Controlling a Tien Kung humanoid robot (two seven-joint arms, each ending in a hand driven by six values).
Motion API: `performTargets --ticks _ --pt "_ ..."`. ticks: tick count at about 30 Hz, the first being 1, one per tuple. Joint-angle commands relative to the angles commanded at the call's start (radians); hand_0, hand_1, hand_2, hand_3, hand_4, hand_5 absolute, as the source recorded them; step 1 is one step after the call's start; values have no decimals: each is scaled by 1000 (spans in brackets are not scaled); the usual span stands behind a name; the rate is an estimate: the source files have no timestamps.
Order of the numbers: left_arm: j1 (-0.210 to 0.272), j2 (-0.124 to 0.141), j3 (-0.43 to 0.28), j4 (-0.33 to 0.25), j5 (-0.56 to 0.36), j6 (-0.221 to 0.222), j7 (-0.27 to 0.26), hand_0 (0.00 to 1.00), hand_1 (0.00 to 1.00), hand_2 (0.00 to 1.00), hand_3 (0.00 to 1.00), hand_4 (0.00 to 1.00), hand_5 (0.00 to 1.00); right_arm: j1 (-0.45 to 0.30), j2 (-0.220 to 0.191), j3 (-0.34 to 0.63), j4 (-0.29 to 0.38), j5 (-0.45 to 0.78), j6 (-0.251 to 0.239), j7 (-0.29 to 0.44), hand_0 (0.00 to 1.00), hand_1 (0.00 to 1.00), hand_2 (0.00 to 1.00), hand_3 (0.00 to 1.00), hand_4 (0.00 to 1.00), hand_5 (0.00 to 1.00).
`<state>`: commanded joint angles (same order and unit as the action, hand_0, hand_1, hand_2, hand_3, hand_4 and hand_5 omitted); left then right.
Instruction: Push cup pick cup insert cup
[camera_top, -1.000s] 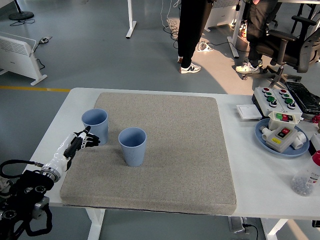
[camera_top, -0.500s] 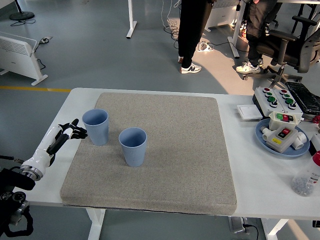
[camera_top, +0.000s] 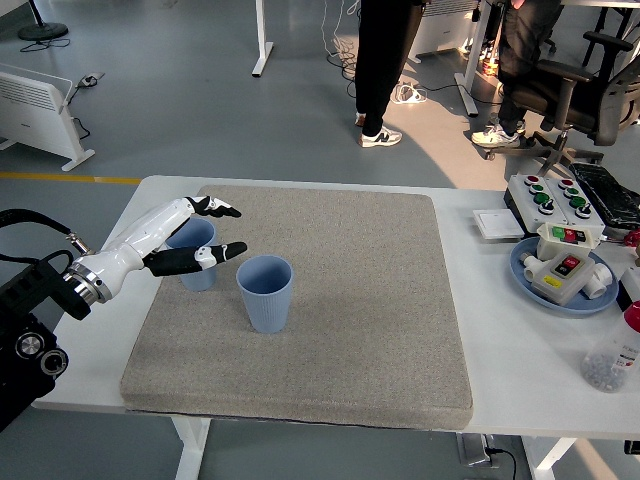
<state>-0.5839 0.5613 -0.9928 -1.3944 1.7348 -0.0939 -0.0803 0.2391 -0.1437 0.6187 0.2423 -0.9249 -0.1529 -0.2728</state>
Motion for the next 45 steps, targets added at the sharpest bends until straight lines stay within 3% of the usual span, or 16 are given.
performTargets --ticks 1,2,6,9,14,15,20,21,26,27,32,33,36,38,39,45 --pt "-26 2 23 10 30 -20 4 880 884 928 866 997 706 0 0 0 0 0 0 0 523 544 617 562 110 447" --pt "-54 3 47 23 56 -43 10 939 946 996 970 998 582 -2 1 -1 1 1 -1 -1 523 544 617 562 111 447" --pt "-148 -3 134 62 115 -127 24 939 946 996 970 998 582 -7 3 -5 3 10 -3 -2 523 544 617 562 111 447" --pt "-195 -13 176 85 133 -163 26 926 948 998 984 998 523 -9 4 -5 3 10 -4 -3 523 544 617 562 110 448" --pt "-295 -36 270 138 151 -215 25 926 948 998 984 998 523 -7 4 -3 4 5 -2 -5 523 544 617 562 110 448" --pt "-316 -43 290 149 154 -227 24 882 929 996 990 984 466 -7 4 -3 5 5 -3 -5 523 544 617 562 110 447" --pt "-401 -82 366 205 165 -272 18 882 929 996 990 984 466 -4 4 -4 6 4 -2 -6 523 544 617 562 110 447" --pt "-405 -84 370 209 165 -274 18 791 872 973 949 917 348 -4 4 -4 6 4 -2 -6 523 544 617 562 111 447" --pt "-454 -117 420 257 179 -305 20 791 872 973 949 917 348 -2 3 -8 7 13 -4 -6 523 544 617 562 111 447" --pt "-463 -123 431 267 183 -314 22 733 840 958 899 857 245 -2 3 -9 7 15 -5 -6 523 544 617 562 111 447" --pt "-487 -140 466 299 199 -336 25 733 840 958 899 857 245 -1 1 -9 7 15 -5 -6 523 544 617 562 111 447" --pt "-490 -142 472 305 201 -336 25 714 814 928 827 828 199 -1 1 -9 7 15 -6 -6 523 544 617 562 112 446" --pt "-495 -147 483 320 212 -339 24 714 814 928 827 828 199 -1 0 -8 8 13 -5 -6 523 544 617 562 112 446" --pt "-497 -148 491 329 221 -338 23 714 814 928 827 828 199 -1 0 -6 8 11 -5 -7 523 544 617 562 112 446" --pt "-498 -149 494 332 226 -336 22 705 799 912 815 784 138 -1 0 -6 8 11 -5 -7 523 544 617 562 111 445" --pt "-501 -149 499 350 249 -324 17 700 793 902 800 774 131 -1 -1 -4 8 9 -5 -7 523 544 617 562 111 445"
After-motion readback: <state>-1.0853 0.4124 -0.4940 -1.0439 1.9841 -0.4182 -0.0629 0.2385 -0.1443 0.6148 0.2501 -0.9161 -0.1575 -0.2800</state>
